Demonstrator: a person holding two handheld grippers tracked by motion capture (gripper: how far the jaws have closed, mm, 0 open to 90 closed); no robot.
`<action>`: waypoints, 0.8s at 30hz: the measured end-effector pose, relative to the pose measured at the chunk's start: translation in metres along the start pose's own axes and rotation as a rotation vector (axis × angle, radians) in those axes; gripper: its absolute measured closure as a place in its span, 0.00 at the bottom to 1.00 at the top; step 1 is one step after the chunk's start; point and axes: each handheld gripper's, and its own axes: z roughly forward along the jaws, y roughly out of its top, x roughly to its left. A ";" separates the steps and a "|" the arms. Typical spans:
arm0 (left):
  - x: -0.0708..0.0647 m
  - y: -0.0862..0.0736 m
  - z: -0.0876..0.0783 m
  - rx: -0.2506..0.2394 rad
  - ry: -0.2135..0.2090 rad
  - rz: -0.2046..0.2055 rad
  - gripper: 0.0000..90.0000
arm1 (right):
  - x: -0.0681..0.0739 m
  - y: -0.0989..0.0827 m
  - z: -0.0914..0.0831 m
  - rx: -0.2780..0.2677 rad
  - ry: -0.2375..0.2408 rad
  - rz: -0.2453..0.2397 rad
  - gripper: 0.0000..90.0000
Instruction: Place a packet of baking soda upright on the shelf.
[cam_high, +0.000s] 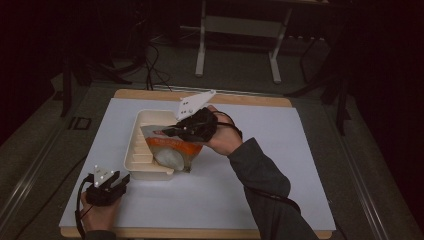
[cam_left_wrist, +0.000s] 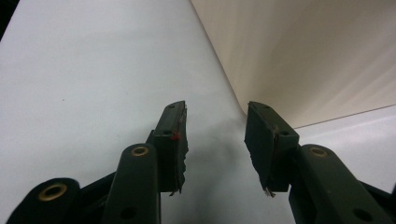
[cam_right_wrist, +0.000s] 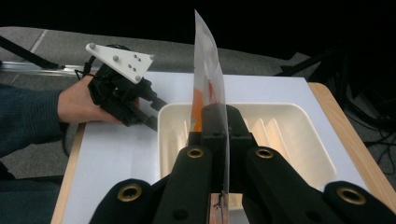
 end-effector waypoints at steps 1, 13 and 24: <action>0.000 0.000 0.000 -0.001 0.000 -0.002 0.65 | 0.000 0.001 0.002 -0.002 0.002 -0.003 1.00; 0.000 0.000 0.000 -0.002 -0.002 -0.004 0.65 | 0.000 0.007 0.018 -0.019 0.032 -0.004 1.00; 0.000 0.000 0.000 0.000 -0.003 -0.003 0.65 | -0.002 0.010 0.031 -0.041 0.067 -0.018 1.00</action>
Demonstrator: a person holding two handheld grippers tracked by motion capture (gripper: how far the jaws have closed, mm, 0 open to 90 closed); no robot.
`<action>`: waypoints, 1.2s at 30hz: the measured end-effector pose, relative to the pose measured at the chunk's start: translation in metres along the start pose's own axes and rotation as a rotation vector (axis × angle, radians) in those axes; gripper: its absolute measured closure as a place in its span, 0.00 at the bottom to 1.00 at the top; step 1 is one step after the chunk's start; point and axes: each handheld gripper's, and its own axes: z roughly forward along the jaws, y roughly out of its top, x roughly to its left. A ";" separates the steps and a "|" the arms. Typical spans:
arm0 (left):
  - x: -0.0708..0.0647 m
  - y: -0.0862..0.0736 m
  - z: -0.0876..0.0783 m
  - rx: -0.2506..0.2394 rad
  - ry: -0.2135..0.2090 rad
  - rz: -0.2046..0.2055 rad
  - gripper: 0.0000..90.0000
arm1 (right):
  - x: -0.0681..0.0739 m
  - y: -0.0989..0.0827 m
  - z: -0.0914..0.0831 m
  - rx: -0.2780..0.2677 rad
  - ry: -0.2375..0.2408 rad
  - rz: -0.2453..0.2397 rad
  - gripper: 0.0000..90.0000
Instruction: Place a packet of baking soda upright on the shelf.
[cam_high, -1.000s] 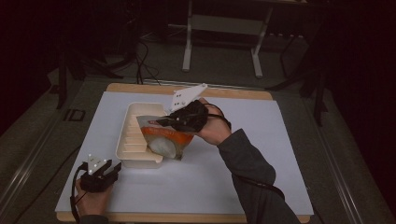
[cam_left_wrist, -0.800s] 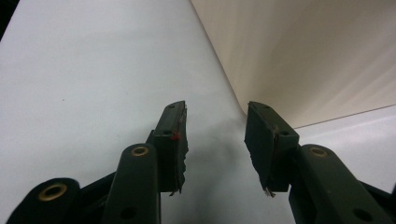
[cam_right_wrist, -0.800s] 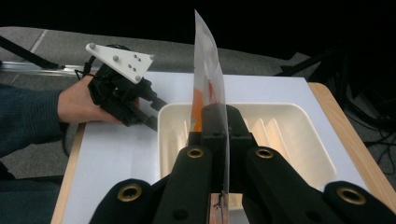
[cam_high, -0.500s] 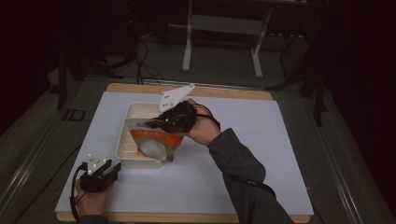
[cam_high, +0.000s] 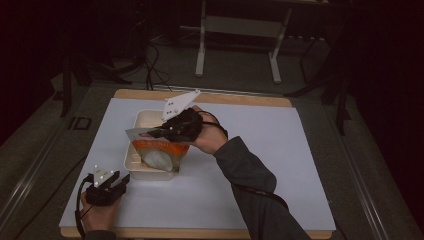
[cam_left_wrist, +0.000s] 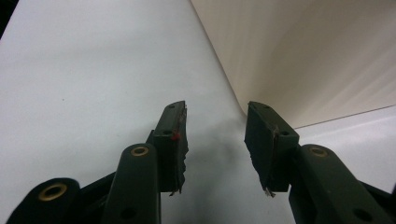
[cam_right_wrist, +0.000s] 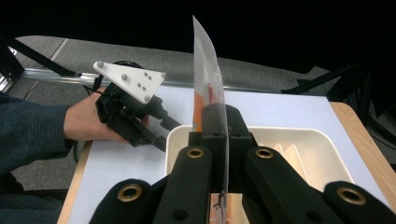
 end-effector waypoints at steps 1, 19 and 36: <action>0.000 0.000 0.000 -0.002 0.000 0.000 0.65 | 0.000 0.001 0.001 -0.002 0.001 0.001 1.00; 0.000 0.000 0.000 -0.004 -0.004 -0.001 0.65 | -0.003 0.002 0.026 -0.018 0.018 0.007 1.00; 0.001 0.000 0.000 -0.010 -0.007 -0.003 0.65 | 0.001 -0.005 0.054 -0.012 0.027 0.011 1.00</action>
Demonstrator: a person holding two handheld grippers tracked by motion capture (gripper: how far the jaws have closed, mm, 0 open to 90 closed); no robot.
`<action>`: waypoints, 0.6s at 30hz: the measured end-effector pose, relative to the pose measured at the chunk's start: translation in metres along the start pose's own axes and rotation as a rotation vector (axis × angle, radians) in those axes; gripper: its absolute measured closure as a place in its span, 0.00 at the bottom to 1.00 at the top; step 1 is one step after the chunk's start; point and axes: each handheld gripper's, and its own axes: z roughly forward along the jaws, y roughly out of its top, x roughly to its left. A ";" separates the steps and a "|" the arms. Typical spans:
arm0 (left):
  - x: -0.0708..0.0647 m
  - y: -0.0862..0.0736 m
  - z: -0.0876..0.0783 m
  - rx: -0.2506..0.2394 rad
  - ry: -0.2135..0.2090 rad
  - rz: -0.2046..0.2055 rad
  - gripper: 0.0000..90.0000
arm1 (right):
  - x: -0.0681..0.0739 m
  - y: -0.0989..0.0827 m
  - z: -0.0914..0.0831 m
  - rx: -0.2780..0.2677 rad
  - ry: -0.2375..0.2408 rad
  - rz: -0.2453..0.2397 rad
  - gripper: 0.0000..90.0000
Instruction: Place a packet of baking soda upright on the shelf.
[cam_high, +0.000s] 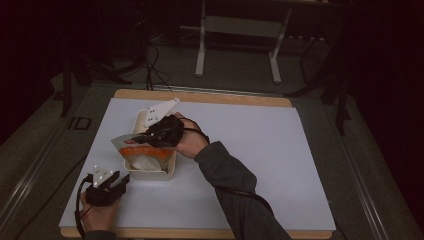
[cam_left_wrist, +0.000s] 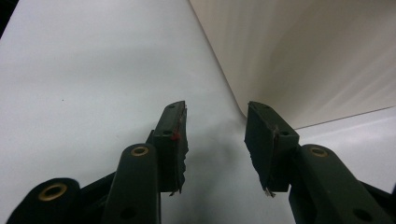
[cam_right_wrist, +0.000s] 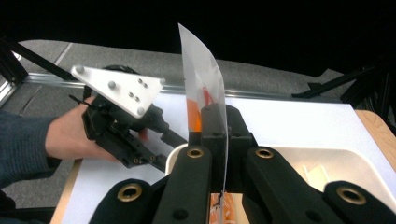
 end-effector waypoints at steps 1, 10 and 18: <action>0.000 0.000 0.000 0.001 0.000 0.001 0.65 | 0.000 -0.002 0.001 0.003 0.003 0.003 1.00; -0.001 0.000 0.000 0.002 0.002 0.000 0.65 | 0.001 -0.027 0.014 0.033 0.014 0.036 0.94; -0.001 0.000 0.000 0.002 0.002 -0.001 0.65 | -0.003 -0.041 0.012 0.080 -0.025 0.083 0.66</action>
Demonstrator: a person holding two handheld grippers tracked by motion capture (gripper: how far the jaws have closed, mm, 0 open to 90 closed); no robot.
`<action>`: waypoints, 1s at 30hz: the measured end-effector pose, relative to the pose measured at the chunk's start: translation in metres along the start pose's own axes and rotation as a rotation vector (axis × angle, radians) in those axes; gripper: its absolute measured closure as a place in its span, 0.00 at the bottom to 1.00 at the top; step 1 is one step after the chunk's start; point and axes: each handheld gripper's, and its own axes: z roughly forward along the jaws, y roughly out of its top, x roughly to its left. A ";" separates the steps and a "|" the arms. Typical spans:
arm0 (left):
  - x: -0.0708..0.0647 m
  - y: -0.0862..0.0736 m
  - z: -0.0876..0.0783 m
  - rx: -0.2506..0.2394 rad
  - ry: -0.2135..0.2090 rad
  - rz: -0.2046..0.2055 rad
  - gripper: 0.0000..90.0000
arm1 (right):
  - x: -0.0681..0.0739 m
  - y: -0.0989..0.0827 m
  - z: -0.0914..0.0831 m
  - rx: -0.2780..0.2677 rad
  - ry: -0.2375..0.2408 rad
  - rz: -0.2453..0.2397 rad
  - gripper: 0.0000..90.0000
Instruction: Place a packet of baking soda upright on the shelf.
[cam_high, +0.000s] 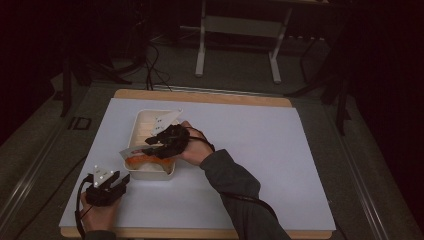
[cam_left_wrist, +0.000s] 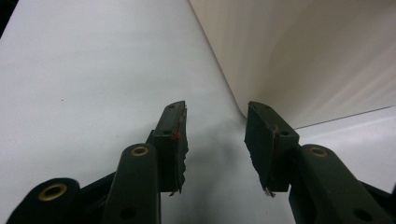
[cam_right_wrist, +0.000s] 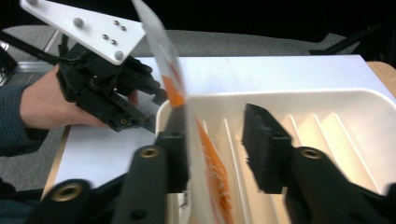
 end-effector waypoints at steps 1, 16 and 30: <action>0.000 0.000 0.000 0.001 0.000 0.000 0.65 | -0.001 -0.001 0.000 0.000 -0.002 0.007 0.64; 0.000 0.000 0.000 0.002 0.000 -0.001 0.65 | 0.003 0.006 -0.037 -0.055 0.000 0.043 0.57; 0.000 0.000 0.000 0.005 0.003 0.000 0.65 | 0.005 0.008 -0.077 -0.114 -0.014 0.076 0.64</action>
